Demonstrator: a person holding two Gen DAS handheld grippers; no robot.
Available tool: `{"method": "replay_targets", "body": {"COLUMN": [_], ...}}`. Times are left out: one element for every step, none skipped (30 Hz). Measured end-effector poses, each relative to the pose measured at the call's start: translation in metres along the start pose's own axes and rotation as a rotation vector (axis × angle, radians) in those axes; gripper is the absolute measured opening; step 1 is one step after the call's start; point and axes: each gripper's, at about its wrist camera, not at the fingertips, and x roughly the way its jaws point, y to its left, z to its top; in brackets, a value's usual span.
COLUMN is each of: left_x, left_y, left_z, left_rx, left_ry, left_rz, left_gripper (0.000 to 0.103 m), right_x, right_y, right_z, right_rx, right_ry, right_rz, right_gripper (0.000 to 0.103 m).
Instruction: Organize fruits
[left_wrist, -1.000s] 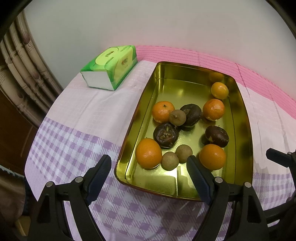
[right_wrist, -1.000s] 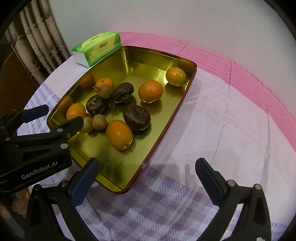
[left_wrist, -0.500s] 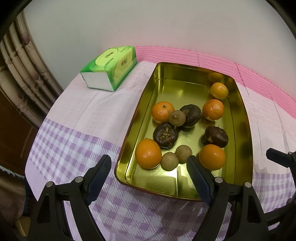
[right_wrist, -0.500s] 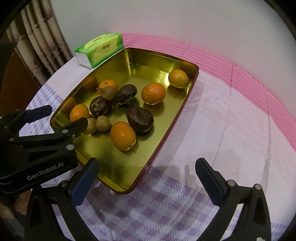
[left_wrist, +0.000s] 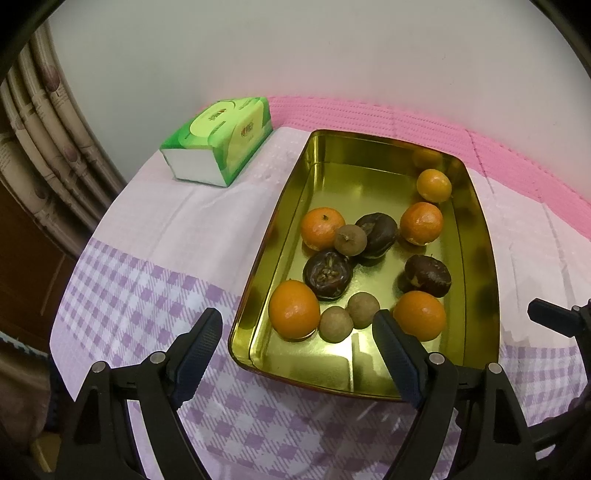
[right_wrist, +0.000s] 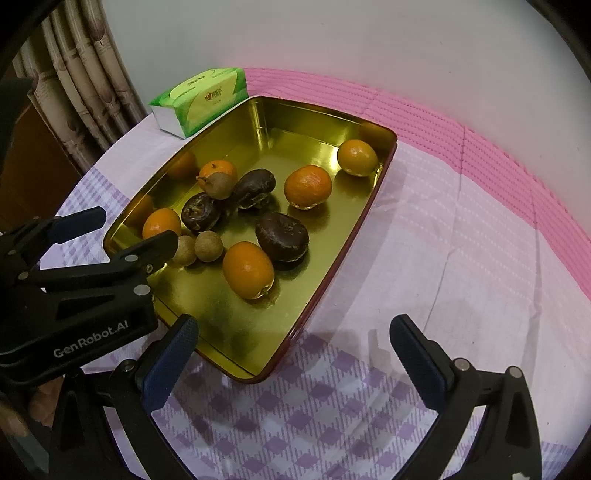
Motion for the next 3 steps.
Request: {"method": "replay_targets", "body": {"left_x": [0.0007, 0.0002, 0.0005], "left_y": [0.0006, 0.0003, 0.0004], "left_z": [0.0008, 0.0007, 0.0009], "left_rx": [-0.001, -0.002, -0.003], "left_ry": [0.0, 0.0, 0.0], "left_rz": [-0.002, -0.001, -0.001], "left_gripper": [0.083, 0.083, 0.083], "right_x": [0.0002, 0.0004, 0.0003], "right_y": [0.0002, 0.0003, 0.0], "right_z": [-0.0002, -0.0004, 0.0001], "right_rx": [0.0, 0.001, 0.002], "right_ry": [0.001, 0.002, 0.001], "right_rz": [0.0, 0.0, -0.001], "right_gripper": [0.103, 0.103, 0.103]}}
